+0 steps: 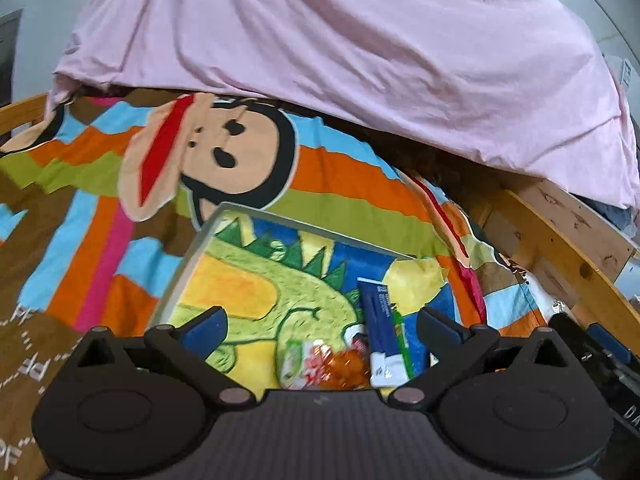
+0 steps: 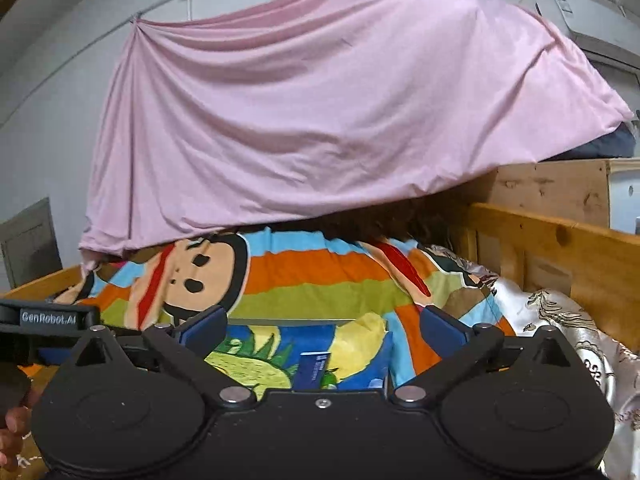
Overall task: Organize snacks
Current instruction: 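Open the right tool to drop the green sausage while the left tool releases the blue packet into the tray, then withdraw both tools from the tray back toward the remaining snacks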
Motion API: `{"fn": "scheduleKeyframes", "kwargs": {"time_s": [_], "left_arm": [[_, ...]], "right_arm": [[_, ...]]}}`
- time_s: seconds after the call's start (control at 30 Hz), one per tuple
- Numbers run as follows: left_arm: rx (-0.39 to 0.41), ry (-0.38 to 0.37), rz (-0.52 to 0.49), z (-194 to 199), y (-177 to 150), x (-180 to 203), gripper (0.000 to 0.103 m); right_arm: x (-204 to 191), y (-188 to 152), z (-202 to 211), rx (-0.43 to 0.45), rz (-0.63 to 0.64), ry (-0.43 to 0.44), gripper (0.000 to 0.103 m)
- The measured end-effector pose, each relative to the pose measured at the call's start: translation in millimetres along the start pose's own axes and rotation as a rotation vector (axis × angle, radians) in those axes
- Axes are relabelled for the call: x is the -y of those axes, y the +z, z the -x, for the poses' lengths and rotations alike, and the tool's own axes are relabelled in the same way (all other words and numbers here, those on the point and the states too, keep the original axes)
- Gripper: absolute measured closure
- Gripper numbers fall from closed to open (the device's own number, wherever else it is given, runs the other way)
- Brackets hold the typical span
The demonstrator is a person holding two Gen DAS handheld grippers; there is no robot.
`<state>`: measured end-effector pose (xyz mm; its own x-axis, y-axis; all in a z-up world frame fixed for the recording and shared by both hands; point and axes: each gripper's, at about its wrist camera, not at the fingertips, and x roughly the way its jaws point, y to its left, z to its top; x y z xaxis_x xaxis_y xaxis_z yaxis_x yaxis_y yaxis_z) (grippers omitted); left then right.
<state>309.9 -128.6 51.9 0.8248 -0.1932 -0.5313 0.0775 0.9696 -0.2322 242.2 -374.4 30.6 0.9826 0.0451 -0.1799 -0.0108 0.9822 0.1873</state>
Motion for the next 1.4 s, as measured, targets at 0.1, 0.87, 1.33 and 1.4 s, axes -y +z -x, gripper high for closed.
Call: {"fn": "scheduleKeyframes", "kwargs": {"time_s": [0.1, 0.87, 1.33, 1.4], "left_arm": [[0.003, 0.011, 0.033, 19, -11, -16, 0.001], [-0.045, 0.095, 0.048, 92, -83, -130, 0.001], [-0.069, 0.091, -0.138, 84, -115, -147, 0.001], [-0.071, 0.077, -0.174, 81, -118, -144, 0.001]], "right_arm": [[-6, 0, 17, 0.009, 0.000, 0.004, 0.001], [-63, -72, 97, -0.276, -0.107, 0.087, 0.001], [-102, -113, 65, -0.498, 0.007, 0.131, 0.001], [-108, -118, 60, -0.523, 0.030, 0.141, 0.001]]}}
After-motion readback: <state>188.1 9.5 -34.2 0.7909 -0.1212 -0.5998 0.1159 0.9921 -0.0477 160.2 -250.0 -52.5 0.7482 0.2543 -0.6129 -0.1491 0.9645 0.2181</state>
